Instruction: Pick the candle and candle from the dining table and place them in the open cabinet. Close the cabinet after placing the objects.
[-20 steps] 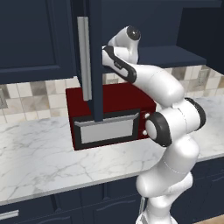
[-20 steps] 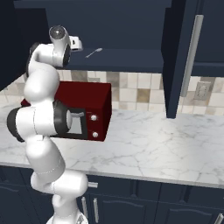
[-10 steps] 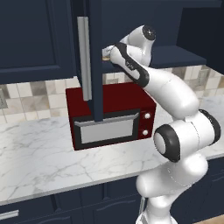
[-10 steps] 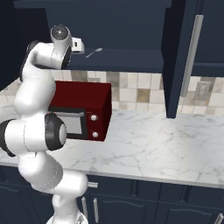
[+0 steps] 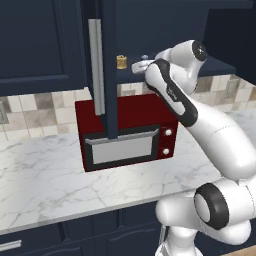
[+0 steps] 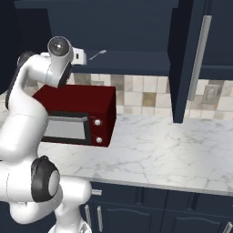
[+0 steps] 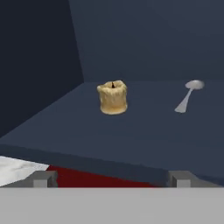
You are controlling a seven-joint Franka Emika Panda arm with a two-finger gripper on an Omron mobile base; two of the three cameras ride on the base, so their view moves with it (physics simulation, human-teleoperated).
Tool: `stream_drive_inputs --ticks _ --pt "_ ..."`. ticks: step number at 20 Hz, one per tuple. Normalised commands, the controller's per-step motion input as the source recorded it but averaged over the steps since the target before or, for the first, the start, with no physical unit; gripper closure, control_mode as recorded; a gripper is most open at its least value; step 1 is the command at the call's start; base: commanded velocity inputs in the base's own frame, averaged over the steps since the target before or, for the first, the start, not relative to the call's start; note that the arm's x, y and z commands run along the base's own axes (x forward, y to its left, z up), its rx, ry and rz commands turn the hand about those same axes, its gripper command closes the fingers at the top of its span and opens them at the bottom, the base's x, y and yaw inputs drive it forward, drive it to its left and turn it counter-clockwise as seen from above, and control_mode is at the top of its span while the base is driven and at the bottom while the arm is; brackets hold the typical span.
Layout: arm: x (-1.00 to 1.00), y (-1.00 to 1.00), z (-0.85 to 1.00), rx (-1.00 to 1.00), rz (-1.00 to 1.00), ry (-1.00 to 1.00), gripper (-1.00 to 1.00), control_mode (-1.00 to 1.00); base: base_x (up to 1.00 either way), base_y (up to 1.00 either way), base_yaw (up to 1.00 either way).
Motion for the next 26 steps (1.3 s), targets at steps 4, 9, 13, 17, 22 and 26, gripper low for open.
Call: stream_drive_inputs --ticks 4,9,13,17,22,26 --pt "-1.00 -0.27 -0.09 0.00 0.00 0.00 -1.00 -1.00 0.00 0.00 0.00" --pt "-0.83 -0.20 -0.23 0.00 -0.03 0.08 -1.00 -1.00 0.00 0.00 0.00" --pt "-0.58 -0.12 -0.43 0.00 -0.06 0.16 -1.00 -1.00 0.00 0.00 0.00" --pt "-0.54 -0.18 -0.41 0.00 -0.10 0.13 -1.00 -1.00 0.00 0.00 0.00" --pt "-0.59 -0.21 -0.37 0.00 -0.09 0.08 -1.00 -1.00 0.00 0.00 0.00" --pt "-0.41 -0.10 -0.37 0.00 -0.05 0.06 -1.00 -1.00 0.00 0.00 0.00"
